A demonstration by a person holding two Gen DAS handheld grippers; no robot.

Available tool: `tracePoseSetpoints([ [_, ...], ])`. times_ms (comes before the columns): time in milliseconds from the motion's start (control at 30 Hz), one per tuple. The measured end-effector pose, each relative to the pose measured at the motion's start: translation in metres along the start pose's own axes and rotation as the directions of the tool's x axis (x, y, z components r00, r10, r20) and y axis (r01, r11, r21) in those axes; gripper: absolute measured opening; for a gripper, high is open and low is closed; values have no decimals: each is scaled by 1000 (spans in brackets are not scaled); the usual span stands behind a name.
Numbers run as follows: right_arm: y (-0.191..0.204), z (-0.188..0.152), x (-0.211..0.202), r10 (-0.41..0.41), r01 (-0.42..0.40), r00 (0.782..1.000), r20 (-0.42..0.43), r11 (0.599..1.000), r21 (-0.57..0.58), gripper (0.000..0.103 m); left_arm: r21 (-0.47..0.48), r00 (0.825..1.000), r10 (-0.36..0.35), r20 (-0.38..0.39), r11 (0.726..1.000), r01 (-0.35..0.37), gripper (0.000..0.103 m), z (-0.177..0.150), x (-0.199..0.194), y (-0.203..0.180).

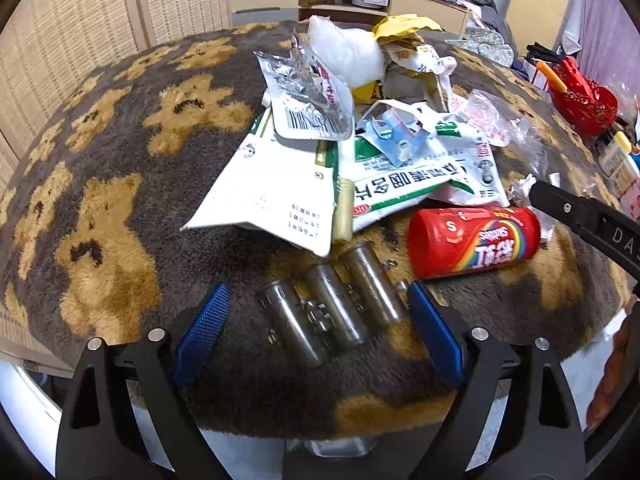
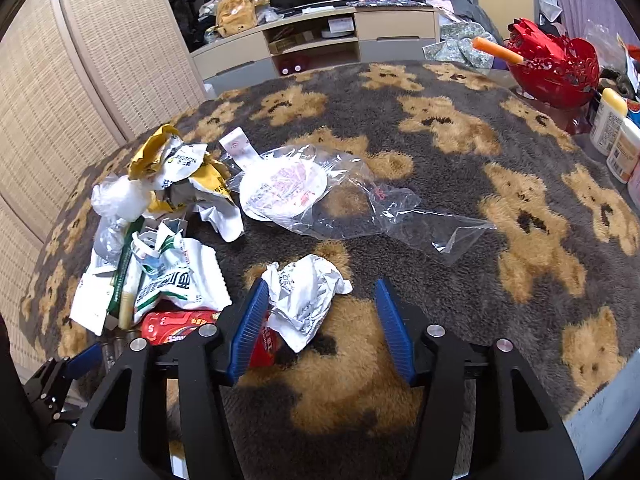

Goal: Collect trash
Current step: 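Grasp the three metal cylinders with the left tool while the right tool grasps a white wrapper, then lower both tools over the metal bin and open them to drop the items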

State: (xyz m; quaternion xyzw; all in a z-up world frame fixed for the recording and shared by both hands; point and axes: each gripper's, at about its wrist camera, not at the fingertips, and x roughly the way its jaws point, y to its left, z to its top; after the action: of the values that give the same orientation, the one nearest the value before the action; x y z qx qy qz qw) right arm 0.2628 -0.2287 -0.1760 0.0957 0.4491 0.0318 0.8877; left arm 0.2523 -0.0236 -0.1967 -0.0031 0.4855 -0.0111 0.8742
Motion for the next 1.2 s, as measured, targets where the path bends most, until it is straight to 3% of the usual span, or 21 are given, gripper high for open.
tracePoseSetpoints([
  [133,0,-1,11,20,-20,1000,-19,1000,10,39,22,1000,15,17,1000,-15,78,2,2,-1],
  [200,2,0,9,16,-16,1000,-1,1000,5,32,25,1000,14,25,1000,-15,66,3,0,0],
  [233,2,0,7,15,-15,1000,6,1000,-2,22,22,1000,13,28,1000,-14,66,3,-1,2],
  [333,2,1,0,18,-18,1000,22,1000,-10,16,19,1000,2,25,1000,-2,66,0,-3,5],
  [733,6,-17,-51,8,-6,998,59,999,-40,14,9,1000,-17,8,1000,17,65,-38,-30,17],
  [1200,24,-103,-109,61,-60,998,7,991,-117,14,-25,997,-80,20,996,80,66,-115,-92,26],
])
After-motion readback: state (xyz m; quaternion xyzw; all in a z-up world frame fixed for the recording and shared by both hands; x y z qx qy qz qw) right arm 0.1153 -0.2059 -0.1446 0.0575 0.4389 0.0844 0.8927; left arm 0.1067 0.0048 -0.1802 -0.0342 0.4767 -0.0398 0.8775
